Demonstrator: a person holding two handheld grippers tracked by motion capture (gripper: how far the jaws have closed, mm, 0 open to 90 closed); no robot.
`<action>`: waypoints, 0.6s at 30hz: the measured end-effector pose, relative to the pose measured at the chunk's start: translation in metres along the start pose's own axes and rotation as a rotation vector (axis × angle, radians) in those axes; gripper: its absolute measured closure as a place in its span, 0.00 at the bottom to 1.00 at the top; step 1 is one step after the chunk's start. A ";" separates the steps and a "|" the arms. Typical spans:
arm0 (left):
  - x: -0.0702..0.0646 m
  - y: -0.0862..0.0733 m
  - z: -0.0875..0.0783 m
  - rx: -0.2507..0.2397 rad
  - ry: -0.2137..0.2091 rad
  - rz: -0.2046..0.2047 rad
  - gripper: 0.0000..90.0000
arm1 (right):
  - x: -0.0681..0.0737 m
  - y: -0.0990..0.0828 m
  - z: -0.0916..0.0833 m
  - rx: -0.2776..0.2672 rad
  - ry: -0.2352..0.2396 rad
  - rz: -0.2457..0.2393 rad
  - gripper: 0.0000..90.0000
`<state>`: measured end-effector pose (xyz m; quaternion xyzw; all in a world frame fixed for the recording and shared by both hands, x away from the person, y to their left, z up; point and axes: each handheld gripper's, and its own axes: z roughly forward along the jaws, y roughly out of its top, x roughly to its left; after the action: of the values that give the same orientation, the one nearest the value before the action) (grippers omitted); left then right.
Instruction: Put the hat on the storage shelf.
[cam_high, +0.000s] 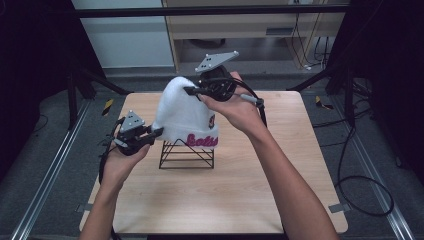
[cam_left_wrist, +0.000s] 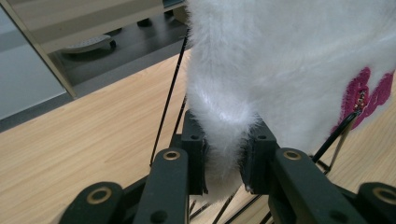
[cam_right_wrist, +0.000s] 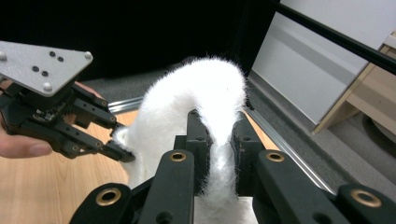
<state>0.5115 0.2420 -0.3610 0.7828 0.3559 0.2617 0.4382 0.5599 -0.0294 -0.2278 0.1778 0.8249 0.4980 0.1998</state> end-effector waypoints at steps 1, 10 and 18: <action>0.000 -0.002 0.001 0.005 0.001 0.000 0.82 | 0.000 -0.002 0.002 0.005 0.002 -0.002 0.90; 0.001 -0.022 0.004 0.015 0.006 -0.021 0.81 | 0.009 -0.019 0.010 0.029 0.026 -0.003 0.90; 0.001 -0.043 0.011 0.046 0.005 -0.030 0.81 | 0.025 -0.033 0.019 0.076 0.042 -0.033 0.90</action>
<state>0.5059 0.2533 -0.4035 0.7867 0.3746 0.2490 0.4228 0.5451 -0.0173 -0.2686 0.1613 0.8499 0.4667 0.1838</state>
